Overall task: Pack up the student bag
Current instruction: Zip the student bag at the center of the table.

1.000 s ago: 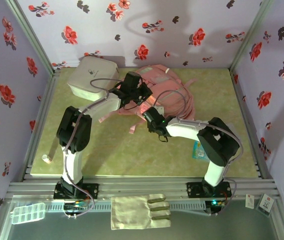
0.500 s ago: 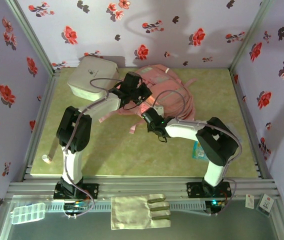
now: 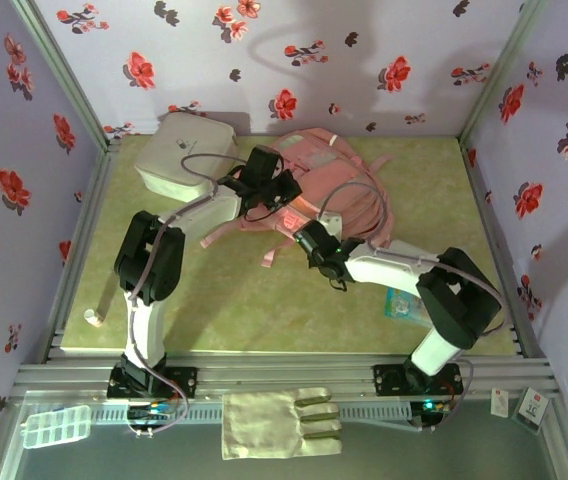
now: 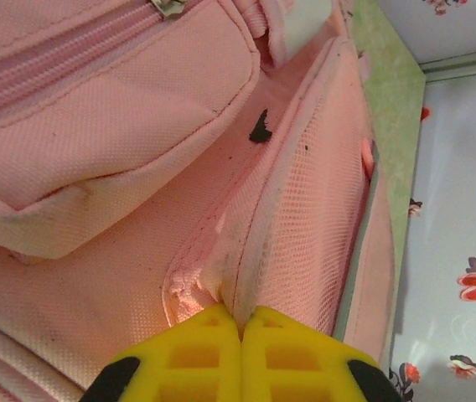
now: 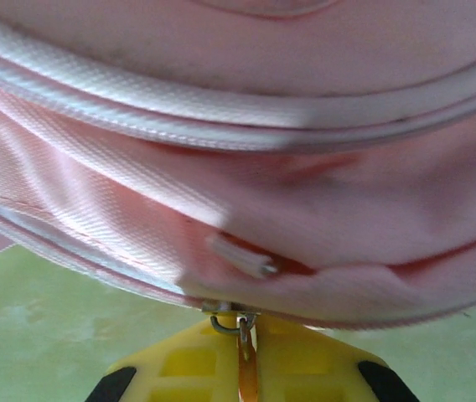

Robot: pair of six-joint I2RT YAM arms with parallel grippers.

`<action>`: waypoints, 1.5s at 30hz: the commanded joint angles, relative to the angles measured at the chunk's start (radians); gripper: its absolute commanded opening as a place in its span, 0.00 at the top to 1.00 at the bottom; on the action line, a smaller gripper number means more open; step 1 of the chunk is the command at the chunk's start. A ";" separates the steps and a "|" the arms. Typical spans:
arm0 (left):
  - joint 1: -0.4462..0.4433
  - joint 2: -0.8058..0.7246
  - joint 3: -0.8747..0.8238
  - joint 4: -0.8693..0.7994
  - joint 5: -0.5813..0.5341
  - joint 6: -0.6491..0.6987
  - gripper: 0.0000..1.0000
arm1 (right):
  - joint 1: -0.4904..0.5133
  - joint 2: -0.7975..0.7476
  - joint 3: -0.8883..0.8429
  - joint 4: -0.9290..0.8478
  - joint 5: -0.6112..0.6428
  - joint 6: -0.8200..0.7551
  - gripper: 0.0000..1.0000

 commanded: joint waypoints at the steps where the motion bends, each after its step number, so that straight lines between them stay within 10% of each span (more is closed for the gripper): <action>1: 0.039 0.018 0.029 0.005 -0.048 0.058 1.00 | -0.027 -0.049 -0.031 -0.083 0.087 0.040 0.91; 13: 0.047 0.024 0.051 -0.028 -0.054 0.125 1.00 | -0.170 -0.209 -0.124 -0.124 0.099 0.029 0.93; 21: 0.051 0.037 0.097 -0.047 -0.013 0.197 1.00 | -0.214 -0.208 -0.063 -0.074 -0.136 -0.109 0.93; 30: 0.083 -0.082 0.063 -0.155 -0.032 0.291 0.59 | -0.167 -0.091 0.059 0.016 -0.495 -0.260 0.95; 45: 0.103 -0.431 -0.477 0.006 -0.150 0.045 0.35 | -0.052 0.101 0.249 0.120 -0.638 -0.214 0.96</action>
